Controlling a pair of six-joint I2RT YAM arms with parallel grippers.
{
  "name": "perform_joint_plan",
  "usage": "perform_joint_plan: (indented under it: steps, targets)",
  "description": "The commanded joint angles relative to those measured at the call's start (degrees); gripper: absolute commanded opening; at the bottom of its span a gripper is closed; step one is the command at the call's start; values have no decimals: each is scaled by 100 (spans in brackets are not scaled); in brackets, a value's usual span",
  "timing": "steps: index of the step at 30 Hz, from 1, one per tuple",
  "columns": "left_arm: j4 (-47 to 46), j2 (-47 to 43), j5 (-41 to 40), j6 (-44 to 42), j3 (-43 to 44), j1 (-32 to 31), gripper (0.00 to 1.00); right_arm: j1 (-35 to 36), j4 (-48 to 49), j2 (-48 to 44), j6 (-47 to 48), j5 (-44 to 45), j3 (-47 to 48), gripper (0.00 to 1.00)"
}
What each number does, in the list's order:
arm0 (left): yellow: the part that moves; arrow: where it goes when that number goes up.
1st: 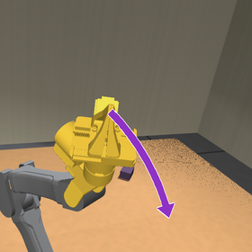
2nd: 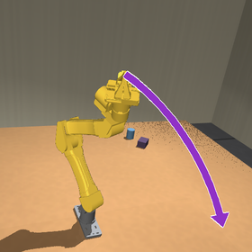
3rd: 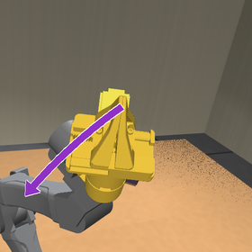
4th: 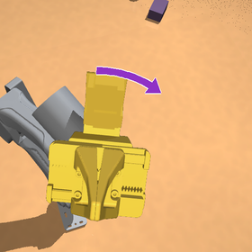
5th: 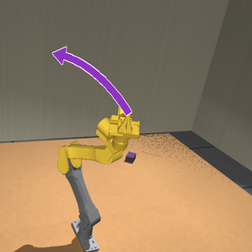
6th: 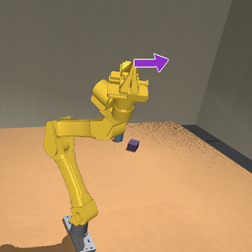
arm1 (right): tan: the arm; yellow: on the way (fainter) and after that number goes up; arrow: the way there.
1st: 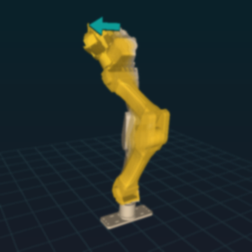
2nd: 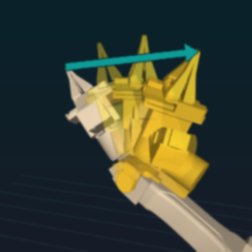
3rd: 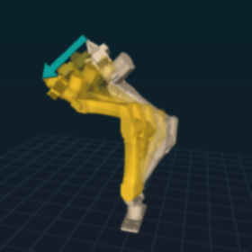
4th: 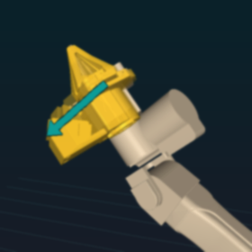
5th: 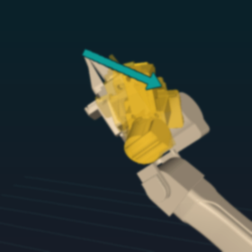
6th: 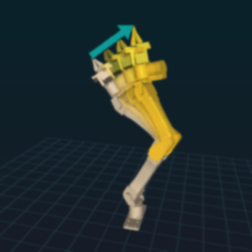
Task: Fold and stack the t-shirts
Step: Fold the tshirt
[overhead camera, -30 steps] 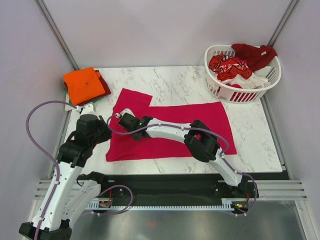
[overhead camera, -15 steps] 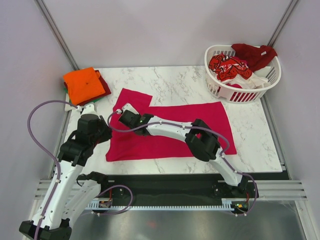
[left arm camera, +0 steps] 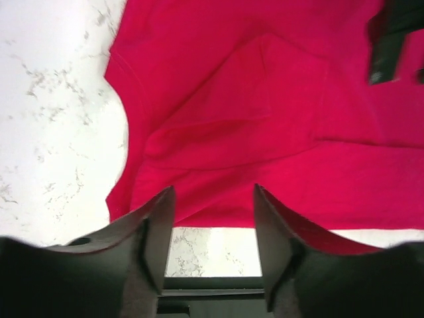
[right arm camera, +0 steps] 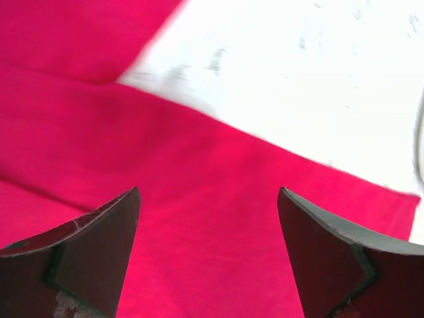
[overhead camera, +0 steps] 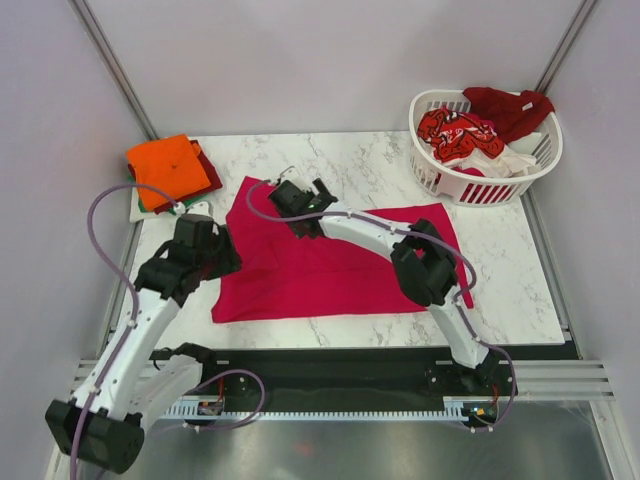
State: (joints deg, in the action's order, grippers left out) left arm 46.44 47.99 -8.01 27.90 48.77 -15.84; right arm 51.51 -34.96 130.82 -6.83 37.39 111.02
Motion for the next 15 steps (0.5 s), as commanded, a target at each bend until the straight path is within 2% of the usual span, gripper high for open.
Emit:
perform_joint_plan:
  steps: [1,3,4,6,8,9,12,13,15]
  targets:
    - [-284,614,327,-198,176,-147,61,-429,-37,-1031,-352,68,-508,95]
    - [-476,895,256,-153,203,-297,68,-832,6,-1628,-590,-195,-914,97]
    - [-556,984,239,-153,203,-480,78,-974,50,-1848,-792,-371,-1420,97]
    - [-749,1238,142,-118,246,-674,89,-1238,199,-2516,-960,-907,-1976,97]
    - [-908,1808,-50,-83,465,-956,92,-1494,366,-3216,-1196,-1372,-2811,97]
    - [-934,2028,-156,-83,571,-1044,91,-1529,419,-3465,-1259,-1505,-3066,97]
    - [-978,3021,-551,-153,1054,-1290,69,-1547,832,-4370,-1338,-2066,-4095,98]
    - [-987,3276,-692,-171,1247,-1343,57,-1547,885,-4547,-1347,-2190,-4489,98]
    - [-1031,3857,-851,-250,1397,-1361,53,-1556,886,-4951,-1391,-2445,-4773,98]
